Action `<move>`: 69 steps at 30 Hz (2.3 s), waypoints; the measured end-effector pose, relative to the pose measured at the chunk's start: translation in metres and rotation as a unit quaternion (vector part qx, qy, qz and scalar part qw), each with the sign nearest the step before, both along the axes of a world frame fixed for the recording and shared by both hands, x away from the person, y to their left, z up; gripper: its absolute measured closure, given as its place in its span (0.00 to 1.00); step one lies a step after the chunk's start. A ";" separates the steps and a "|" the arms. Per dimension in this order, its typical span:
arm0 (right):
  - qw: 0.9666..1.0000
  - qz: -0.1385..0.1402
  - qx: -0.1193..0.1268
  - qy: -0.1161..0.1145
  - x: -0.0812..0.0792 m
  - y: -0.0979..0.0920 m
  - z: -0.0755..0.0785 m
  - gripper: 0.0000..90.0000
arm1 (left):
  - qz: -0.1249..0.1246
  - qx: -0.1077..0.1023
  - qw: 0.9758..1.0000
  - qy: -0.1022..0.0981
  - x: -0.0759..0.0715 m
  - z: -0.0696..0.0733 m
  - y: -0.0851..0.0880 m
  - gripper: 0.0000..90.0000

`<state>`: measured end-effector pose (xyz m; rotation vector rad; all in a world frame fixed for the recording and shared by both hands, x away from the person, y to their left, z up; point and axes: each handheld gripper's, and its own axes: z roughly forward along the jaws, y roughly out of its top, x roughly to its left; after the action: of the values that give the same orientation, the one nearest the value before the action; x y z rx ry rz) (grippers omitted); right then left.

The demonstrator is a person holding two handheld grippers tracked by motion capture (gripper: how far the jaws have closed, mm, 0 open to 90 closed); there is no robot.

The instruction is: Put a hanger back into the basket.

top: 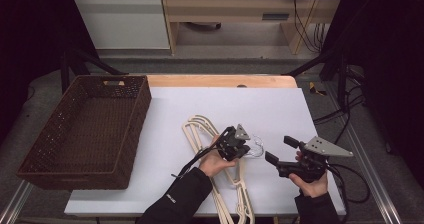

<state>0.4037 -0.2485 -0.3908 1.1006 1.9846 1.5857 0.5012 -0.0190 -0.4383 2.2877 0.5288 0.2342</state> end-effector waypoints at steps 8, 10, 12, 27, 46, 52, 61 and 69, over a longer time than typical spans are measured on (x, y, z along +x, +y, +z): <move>0.999 0.023 -0.001 0.037 0.004 0.015 -0.011 0.20 | 0.018 -0.043 0.999 -0.005 -0.004 0.010 0.012 0.99; 0.998 0.022 -0.002 0.050 0.006 0.021 -0.015 0.20 | 0.017 -0.045 0.999 -0.010 -0.007 0.013 0.016 0.99; 0.998 0.023 -0.006 0.054 0.007 0.023 -0.017 0.20 | 0.019 -0.047 0.999 -0.013 -0.007 0.014 0.016 0.99; 0.989 0.061 -0.007 0.138 0.020 0.062 -0.053 0.46 | 0.024 -0.068 0.997 -0.024 -0.014 0.024 0.027 0.99; 0.977 0.080 0.018 0.195 0.032 0.078 -0.063 0.82 | 0.028 -0.074 0.996 -0.027 -0.019 0.026 0.029 0.99; 0.973 0.076 0.034 0.217 0.032 0.078 -0.062 0.85 | 0.029 -0.085 0.996 -0.013 -0.018 0.027 0.033 0.97; 0.970 0.073 0.063 0.223 0.028 0.078 -0.057 0.89 | 0.045 -0.112 0.992 -0.039 -0.026 0.048 0.062 0.60; 0.967 0.072 0.078 0.231 0.025 0.076 -0.052 0.93 | 0.055 -0.135 0.988 -0.054 -0.039 0.069 0.112 0.37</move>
<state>0.4286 -0.1726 -0.4428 1.5363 2.3052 1.7004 0.4619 0.0927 -0.3692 1.9734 0.5939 0.3188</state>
